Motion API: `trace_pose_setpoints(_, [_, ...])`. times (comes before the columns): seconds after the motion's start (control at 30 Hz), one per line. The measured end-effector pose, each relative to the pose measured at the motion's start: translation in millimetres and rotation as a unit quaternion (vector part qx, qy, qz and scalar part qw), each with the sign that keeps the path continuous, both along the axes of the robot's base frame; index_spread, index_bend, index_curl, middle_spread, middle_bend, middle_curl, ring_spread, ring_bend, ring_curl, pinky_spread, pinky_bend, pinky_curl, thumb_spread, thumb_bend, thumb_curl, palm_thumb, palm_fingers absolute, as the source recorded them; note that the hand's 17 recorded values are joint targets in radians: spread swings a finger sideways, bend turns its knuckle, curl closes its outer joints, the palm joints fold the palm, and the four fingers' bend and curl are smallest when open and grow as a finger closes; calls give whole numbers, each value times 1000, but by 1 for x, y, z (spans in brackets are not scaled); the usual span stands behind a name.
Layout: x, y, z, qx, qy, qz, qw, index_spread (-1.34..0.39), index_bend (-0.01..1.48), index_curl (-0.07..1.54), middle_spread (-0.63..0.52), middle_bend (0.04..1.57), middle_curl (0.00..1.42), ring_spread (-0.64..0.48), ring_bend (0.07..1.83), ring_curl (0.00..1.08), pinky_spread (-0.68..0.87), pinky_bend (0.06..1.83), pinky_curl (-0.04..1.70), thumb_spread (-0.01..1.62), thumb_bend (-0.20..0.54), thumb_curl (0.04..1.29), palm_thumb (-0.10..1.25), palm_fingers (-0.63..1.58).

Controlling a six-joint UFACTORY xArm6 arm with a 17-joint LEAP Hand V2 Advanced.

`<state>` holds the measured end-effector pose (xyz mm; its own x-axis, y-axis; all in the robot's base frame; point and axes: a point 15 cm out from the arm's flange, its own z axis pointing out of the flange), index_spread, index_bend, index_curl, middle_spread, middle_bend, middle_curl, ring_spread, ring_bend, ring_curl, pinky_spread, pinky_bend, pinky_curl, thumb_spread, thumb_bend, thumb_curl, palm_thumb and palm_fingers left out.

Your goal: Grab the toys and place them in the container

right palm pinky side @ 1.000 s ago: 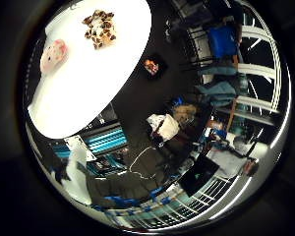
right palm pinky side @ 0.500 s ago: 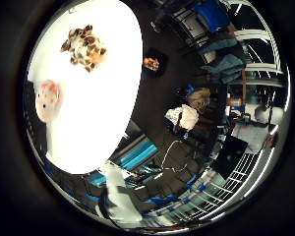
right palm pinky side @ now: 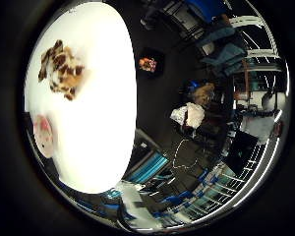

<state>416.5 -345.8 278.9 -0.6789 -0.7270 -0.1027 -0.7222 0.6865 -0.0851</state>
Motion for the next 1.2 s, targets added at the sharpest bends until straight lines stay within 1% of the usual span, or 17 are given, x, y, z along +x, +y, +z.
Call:
trace_pose_setpoints(0.23, [26, -5, -10, 6, 13, 9, 1000, -134, 160, 277, 231, 191, 306, 273, 358, 253, 466, 555, 299, 1075, -23, 291, 550, 10])
trace_pose_setpoints(0.4, [40, -5, -31, 5, 33, 15, 999, -133, 160, 277, 231, 190, 307, 273, 352, 253, 466, 554, 300, 1074, -23, 292, 550, 10])
trace_pose_setpoints(0.6, [60, 12, -52, 10, 47, 35, 998, -133, 160, 278, 238, 189, 303, 273, 352, 256, 466, 554, 301, 1071, -24, 294, 545, 9])
trace_pose_setpoints(1.07, [87, 46, -85, 13, 72, 64, 995, -134, 158, 273, 239, 193, 307, 285, 352, 258, 484, 568, 300, 1064, -23, 291, 532, 7])
trace_pose_setpoints(1.2, [87, 48, -98, 18, 80, 65, 994, -134, 158, 274, 230, 193, 309, 283, 336, 254, 485, 558, 298, 1065, -23, 290, 532, 0])
